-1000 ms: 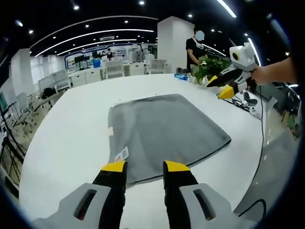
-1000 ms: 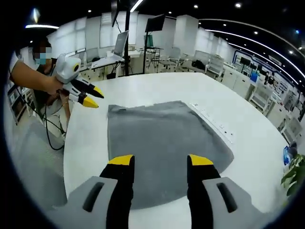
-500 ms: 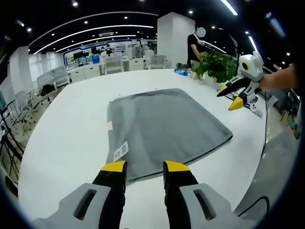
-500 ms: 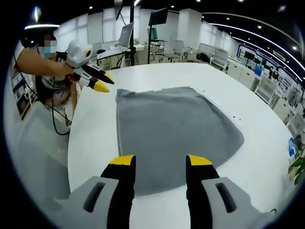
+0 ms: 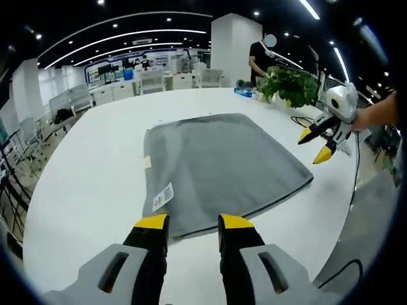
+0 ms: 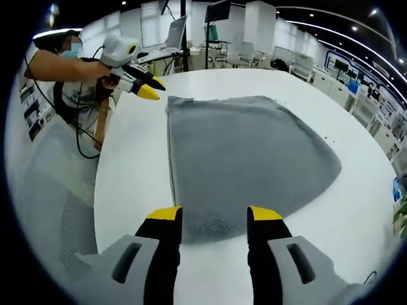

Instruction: Fold the towel on the table until its edges align and the towel forms a compact rectangular stack.

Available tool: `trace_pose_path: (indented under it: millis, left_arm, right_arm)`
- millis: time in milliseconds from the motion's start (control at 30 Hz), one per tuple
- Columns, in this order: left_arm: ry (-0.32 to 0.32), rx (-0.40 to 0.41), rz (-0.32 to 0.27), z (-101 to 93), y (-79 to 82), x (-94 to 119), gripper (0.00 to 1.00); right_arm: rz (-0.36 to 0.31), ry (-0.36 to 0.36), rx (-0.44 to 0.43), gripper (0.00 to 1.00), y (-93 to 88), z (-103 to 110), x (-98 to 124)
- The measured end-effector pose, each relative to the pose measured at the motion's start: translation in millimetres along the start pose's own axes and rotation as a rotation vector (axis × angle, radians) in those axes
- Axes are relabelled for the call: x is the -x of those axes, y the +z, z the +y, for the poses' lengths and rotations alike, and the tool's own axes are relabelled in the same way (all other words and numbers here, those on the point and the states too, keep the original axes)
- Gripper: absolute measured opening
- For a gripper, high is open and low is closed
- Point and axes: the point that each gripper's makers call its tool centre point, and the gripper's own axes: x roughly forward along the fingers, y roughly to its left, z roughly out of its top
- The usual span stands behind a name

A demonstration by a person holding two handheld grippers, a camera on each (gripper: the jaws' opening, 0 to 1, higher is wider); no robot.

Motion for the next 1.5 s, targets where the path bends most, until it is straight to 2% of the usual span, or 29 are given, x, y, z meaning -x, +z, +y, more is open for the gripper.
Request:
trace_pose_path:
  millis: [200,367,567,633,700,867,1033,1167,1400,1500]
  left_arm:
    - [0.000,0.009,0.009,1.0,-4.9,0,0.31]
    - [0.004,0.012,0.011,1.9,-6.6,2,0.31]
    - [0.005,0.019,0.019,-0.1,-10.9,3,0.31]
    - [0.002,0.017,0.024,-1.8,-12.6,3,0.31]
    - [0.001,0.017,0.026,-2.6,-13.5,3,0.31]
    - [0.000,0.018,0.036,2.0,-17.9,-1,0.31]
    - [-0.005,0.021,0.038,0.5,-18.8,-2,0.31]
    - [-0.009,0.025,0.043,-2.7,-20.8,-3,0.31]
    - [-0.041,0.023,0.059,-19.7,-26.5,-3,0.31]
    - [-0.044,0.021,0.070,-21.7,-30.0,-5,0.31]
  right_arm:
    - [0.038,0.027,0.016,0.36,-14.5,15,-9]
    - [0.049,0.044,0.020,0.32,-16.2,23,-12]
    - [0.099,0.045,0.040,0.18,-28.4,27,-14]
    - [0.136,0.048,0.055,0.13,-39.9,29,-18]
    - [0.184,0.040,0.107,0.07,-47.8,31,-16]
    - [0.179,0.039,0.094,0.00,-48.2,33,-16]
    - [0.209,0.049,0.136,0.00,-55.5,37,-11]
    - [0.230,0.063,0.134,0.00,-60.9,41,-5]
    - [0.264,0.076,0.175,0.00,-74.5,43,7]
    - [0.269,0.056,0.183,0.00,-81.7,39,12]
